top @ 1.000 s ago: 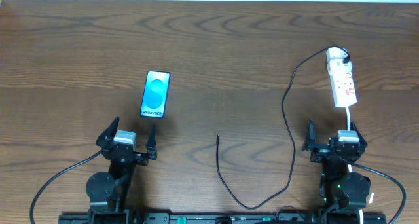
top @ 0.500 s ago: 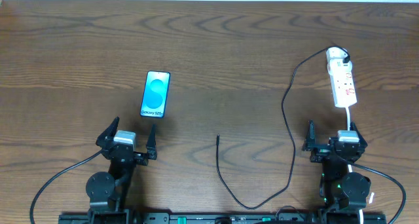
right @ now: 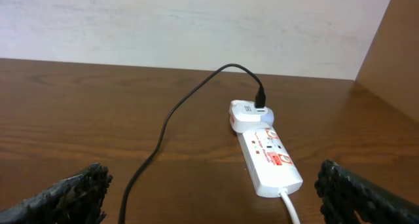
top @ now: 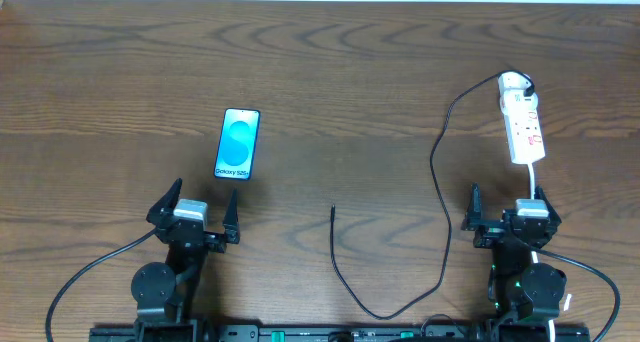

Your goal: Plug charger to phone and switch on socket

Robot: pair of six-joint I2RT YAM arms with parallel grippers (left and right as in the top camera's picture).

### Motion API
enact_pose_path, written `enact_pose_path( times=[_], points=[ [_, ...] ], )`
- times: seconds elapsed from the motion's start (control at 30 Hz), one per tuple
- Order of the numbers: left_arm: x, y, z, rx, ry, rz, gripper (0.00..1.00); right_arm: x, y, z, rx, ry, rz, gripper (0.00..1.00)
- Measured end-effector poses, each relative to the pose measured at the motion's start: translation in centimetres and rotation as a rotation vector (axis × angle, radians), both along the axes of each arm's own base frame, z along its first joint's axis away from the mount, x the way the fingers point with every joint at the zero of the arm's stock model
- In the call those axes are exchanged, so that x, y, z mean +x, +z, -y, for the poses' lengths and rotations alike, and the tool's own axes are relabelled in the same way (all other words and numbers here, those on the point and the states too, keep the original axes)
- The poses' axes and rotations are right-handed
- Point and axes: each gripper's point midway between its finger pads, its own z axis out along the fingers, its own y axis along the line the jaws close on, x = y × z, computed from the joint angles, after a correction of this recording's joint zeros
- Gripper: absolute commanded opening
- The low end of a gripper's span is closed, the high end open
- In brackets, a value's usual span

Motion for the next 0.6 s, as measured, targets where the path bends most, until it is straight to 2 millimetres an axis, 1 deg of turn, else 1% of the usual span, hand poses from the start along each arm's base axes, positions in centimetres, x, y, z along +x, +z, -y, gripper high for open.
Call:
enact_pose_path(
  times=[0.37,0.6],
  points=[
    [0.0,0.02,0.0,-0.001,0.0,0.0,0.94,0.0,-0.01,0.0,0.0,0.0,0.0,0.99],
    [-0.15,0.11,0.07,-0.038,0.0,-0.021,0.94,0.0,-0.01,0.0,0.0,0.0,0.0,0.99]
  ],
)
